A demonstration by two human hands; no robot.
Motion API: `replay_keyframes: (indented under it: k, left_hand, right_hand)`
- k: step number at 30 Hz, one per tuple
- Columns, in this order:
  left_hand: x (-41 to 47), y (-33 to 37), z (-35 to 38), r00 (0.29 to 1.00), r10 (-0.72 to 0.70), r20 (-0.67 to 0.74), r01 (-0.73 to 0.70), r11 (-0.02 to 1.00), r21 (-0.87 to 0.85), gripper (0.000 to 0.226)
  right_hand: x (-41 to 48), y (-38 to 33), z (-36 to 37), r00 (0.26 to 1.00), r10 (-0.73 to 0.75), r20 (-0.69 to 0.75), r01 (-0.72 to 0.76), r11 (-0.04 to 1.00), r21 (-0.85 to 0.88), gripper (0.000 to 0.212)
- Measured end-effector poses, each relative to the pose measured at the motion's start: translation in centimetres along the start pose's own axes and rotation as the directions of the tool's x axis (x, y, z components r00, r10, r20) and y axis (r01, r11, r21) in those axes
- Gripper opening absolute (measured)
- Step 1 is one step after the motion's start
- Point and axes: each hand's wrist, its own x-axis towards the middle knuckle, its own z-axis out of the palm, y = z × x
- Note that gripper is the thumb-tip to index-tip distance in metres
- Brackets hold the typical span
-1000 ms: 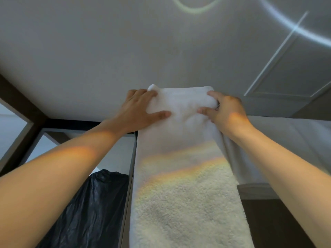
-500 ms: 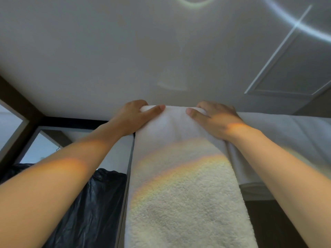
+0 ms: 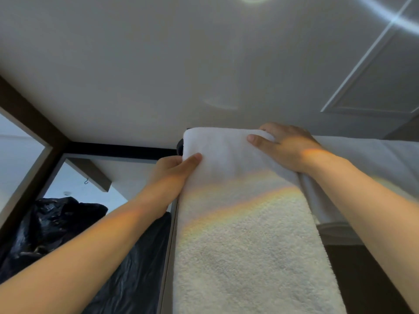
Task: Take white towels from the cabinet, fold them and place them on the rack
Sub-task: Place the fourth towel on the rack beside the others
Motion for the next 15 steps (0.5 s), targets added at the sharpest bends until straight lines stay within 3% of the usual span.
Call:
replay_keyframes:
  k: [2, 5, 8, 11, 15]
  left_hand:
    - [-0.1, 0.3, 0.6, 0.996, 0.062, -0.062, -0.065, 0.997, -0.042, 0.057]
    - [0.0, 0.8, 0.6, 0.990, 0.102, -0.102, -0.108, 0.993, -0.055, 0.056]
    - [0.0, 0.7, 0.4, 0.990, 0.094, -0.103, -0.098, 0.995, -0.035, 0.051]
    - [-0.3, 0.9, 0.4, 0.987, 0.112, -0.115, -0.113, 0.994, -0.002, 0.046]
    - [-0.4, 1.0, 0.3, 0.984, 0.132, -0.117, -0.130, 0.991, 0.024, 0.053]
  right_hand:
    - [-1.1, 0.3, -0.1, 0.998, -0.019, -0.056, 0.024, 0.995, 0.094, 0.065]
    - [-4.8, 0.7, 0.4, 0.950, 0.013, -0.313, 0.061, 0.972, 0.226, 0.065]
    - [-9.1, 1.1, 1.5, 0.870, 0.097, -0.483, 0.052, 0.957, 0.286, 0.043]
    - [-10.4, 1.5, 1.6, 0.913, 0.225, -0.340, -0.063, 0.902, 0.427, 0.025]
    - [-9.3, 1.4, 1.7, 0.945, 0.271, -0.185, -0.144, 0.848, 0.510, 0.040]
